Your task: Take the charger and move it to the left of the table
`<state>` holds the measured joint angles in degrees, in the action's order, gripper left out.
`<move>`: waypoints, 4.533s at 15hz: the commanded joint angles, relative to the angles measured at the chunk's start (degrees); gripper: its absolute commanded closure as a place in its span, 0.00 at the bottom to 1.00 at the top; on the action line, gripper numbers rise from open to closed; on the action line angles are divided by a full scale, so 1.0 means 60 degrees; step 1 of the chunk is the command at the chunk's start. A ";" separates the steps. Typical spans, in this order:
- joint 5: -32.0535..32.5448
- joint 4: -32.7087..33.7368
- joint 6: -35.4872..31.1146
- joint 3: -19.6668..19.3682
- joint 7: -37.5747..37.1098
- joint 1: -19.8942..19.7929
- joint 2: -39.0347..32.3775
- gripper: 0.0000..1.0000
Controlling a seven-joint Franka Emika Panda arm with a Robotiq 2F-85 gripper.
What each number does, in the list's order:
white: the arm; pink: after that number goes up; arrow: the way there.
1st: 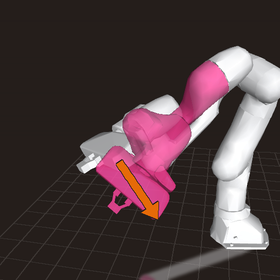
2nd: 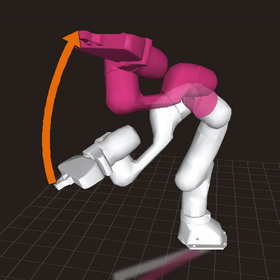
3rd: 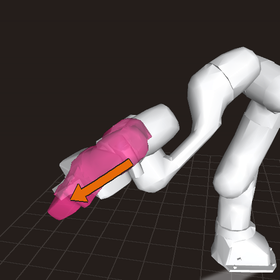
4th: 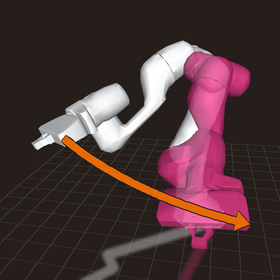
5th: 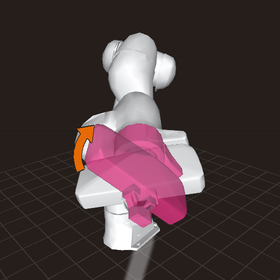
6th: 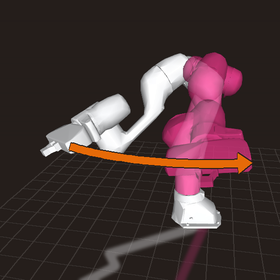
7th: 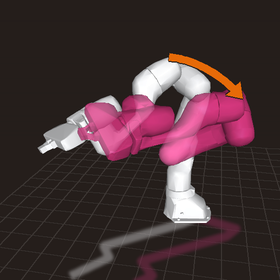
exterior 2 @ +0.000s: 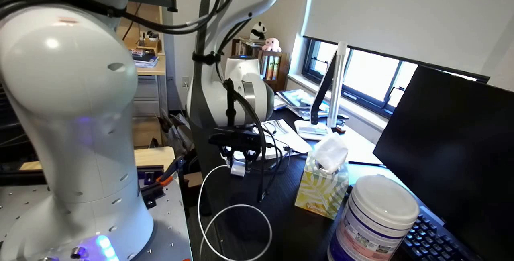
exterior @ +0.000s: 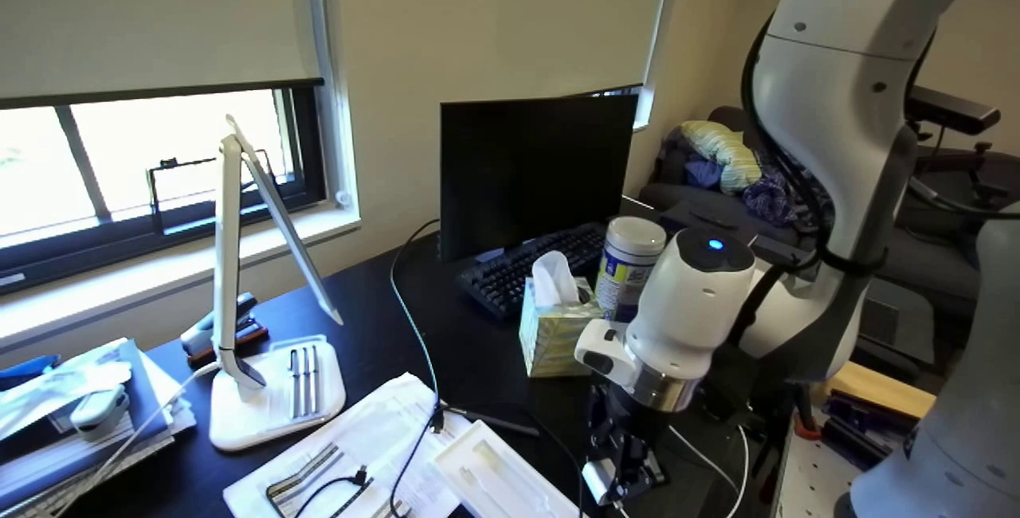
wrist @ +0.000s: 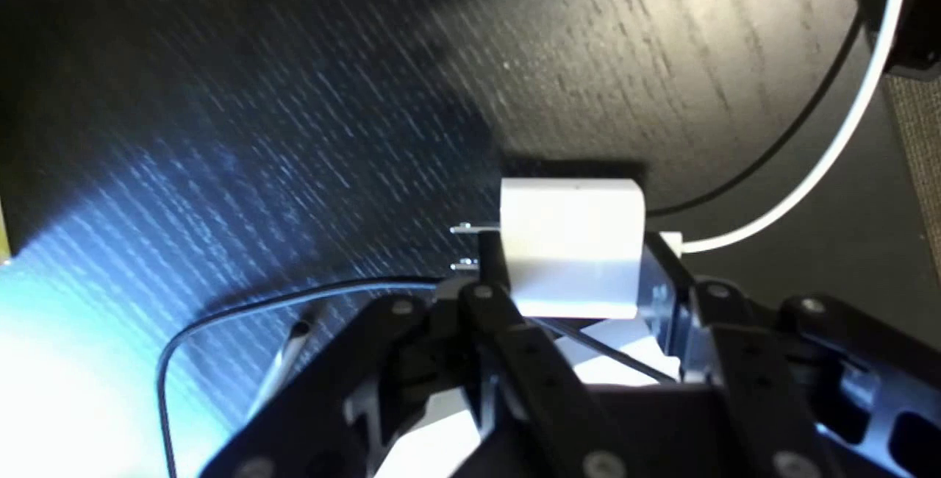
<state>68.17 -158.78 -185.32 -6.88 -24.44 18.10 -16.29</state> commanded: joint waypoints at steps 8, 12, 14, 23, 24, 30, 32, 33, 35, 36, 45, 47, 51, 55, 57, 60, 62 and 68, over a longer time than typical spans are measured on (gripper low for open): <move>0.1080 -0.0173 -0.0094 -0.0505 -0.1039 -0.1468 0.0701 0.80; 0.1725 -0.0208 -0.0053 -0.0856 -0.1264 -0.2007 0.1458 0.80; 0.2160 -0.0247 0.0142 -0.0782 -0.1528 -0.2078 0.1980 0.80; 0.2217 0.0003 0.0409 -0.0230 -0.2397 -0.1490 0.2587 0.55; 0.2217 0.0003 0.0426 -0.0217 -0.2413 -0.1474 0.2593 0.55; 0.2261 0.0024 0.0733 -0.0090 -0.2361 -0.1318 0.2585 0.80; 0.1981 -0.0066 0.0677 0.0225 -0.2201 -0.1037 0.2992 0.80; 0.1731 -0.0154 0.0586 0.0440 -0.2090 -0.0819 0.3296 0.80; 0.1473 -0.0123 0.0743 0.0826 -0.2096 -0.0390 0.3909 0.80; 0.1235 -0.0040 0.0780 0.0972 -0.2126 -0.0185 0.4122 0.80; -0.1699 0.2138 0.2859 0.1372 -0.1450 0.1662 0.5748 0.80; -0.1943 0.2921 0.3491 0.1442 -0.1520 0.1814 0.6092 0.80; -0.1794 0.4784 0.4834 0.1753 -0.1756 0.1719 0.6695 0.80; -0.3277 0.6710 0.5718 0.3093 -0.0615 0.0234 0.6939 0.80; -0.3508 0.7322 0.5857 0.3512 -0.0334 -0.0448 0.6984 0.80; -0.3922 0.7098 0.5349 0.3762 -0.0058 -0.0909 0.7131 0.55; -0.3911 0.6989 0.5112 0.3751 0.0074 -0.1083 0.7114 0.55; -0.3344 0.8191 0.5792 0.4949 -0.1375 -0.2510 0.6707 0.80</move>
<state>47.14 -116.53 -153.11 18.32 -27.28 8.82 25.44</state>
